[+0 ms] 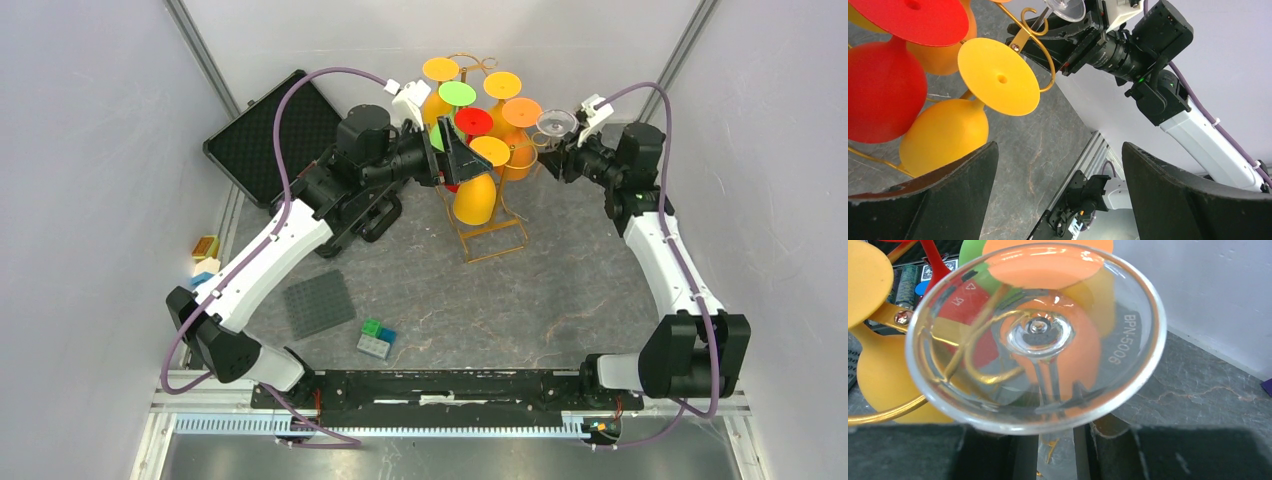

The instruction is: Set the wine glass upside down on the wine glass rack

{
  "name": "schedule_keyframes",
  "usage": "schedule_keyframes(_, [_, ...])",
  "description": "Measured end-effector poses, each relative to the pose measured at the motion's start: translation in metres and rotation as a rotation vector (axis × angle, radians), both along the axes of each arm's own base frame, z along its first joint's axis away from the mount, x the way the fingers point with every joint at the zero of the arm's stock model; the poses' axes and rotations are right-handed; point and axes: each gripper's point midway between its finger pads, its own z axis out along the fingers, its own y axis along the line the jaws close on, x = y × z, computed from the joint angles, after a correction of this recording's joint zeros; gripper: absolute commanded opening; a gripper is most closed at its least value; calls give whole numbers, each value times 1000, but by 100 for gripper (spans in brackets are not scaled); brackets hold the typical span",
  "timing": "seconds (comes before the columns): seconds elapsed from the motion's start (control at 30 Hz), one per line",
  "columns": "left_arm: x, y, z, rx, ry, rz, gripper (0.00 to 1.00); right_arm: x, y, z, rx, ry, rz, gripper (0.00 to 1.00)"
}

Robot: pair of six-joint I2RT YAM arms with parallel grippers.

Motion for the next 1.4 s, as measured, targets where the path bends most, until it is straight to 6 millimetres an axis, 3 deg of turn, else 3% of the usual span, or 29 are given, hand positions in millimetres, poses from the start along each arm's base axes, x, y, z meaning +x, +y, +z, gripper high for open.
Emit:
schedule_keyframes(0.6, [2, 4, -13, 28, 12, 23, 97, -3, 22, -6, -28, 6, 62, 2])
schedule_keyframes(0.77, [1, 5, -12, 26, 10, 23, 97, -5, 23, -12, -36, 27, 66, 19])
schedule_keyframes(0.93, [1, 5, -12, 26, 9, 23, 97, -5, 21, -16, -42, 44, 53, 42])
schedule_keyframes(1.4, [0, 5, -13, 27, 11, 24, 97, -2, 11, -23, -64, 82, -20, 68])
